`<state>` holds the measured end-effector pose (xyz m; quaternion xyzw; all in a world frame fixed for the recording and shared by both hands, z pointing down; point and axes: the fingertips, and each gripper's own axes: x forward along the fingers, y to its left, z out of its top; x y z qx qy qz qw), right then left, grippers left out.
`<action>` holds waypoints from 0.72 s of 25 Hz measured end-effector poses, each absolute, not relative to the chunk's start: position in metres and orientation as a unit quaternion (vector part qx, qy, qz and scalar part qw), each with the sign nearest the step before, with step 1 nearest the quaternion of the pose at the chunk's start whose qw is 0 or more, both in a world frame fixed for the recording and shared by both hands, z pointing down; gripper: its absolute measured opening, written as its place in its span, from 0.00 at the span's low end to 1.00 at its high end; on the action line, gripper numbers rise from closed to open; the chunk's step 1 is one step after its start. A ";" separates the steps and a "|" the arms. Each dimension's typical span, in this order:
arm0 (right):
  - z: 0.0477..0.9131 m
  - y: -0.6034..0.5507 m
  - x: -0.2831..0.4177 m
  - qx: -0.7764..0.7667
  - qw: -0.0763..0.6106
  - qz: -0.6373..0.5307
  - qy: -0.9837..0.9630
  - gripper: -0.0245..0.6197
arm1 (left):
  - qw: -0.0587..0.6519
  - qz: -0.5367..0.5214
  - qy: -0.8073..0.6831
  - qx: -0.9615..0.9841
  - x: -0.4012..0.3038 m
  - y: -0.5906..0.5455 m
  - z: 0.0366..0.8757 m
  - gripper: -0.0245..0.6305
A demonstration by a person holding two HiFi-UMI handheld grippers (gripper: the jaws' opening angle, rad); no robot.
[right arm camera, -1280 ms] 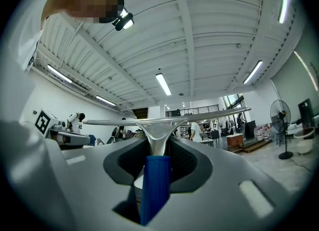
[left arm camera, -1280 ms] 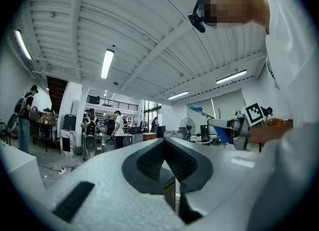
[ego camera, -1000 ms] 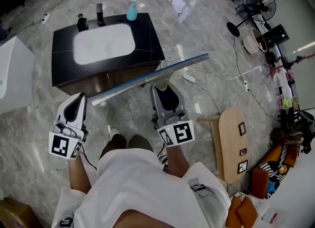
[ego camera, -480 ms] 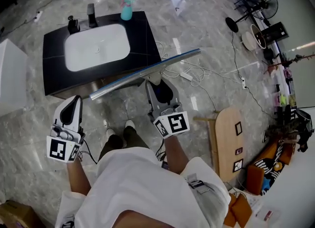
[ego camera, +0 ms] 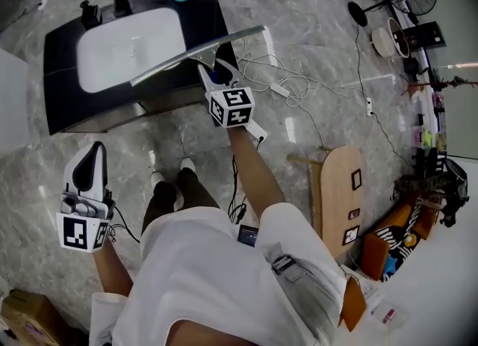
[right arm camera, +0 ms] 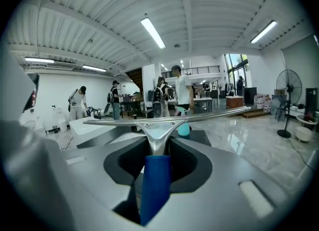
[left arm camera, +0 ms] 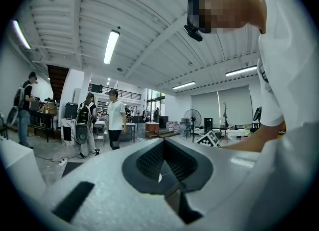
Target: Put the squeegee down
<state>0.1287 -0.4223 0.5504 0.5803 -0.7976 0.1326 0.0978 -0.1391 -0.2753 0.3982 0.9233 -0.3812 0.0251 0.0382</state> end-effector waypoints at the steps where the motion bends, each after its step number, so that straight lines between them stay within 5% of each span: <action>1: 0.568 -0.436 0.132 0.583 0.105 0.150 -0.791 0.25 | 0.040 0.026 -0.383 0.923 -0.138 -0.277 0.400 0.04; 18: 0.733 -0.539 0.172 0.603 0.228 0.303 -0.702 0.24 | 0.072 0.037 -0.397 0.914 -0.119 -0.301 0.434 0.04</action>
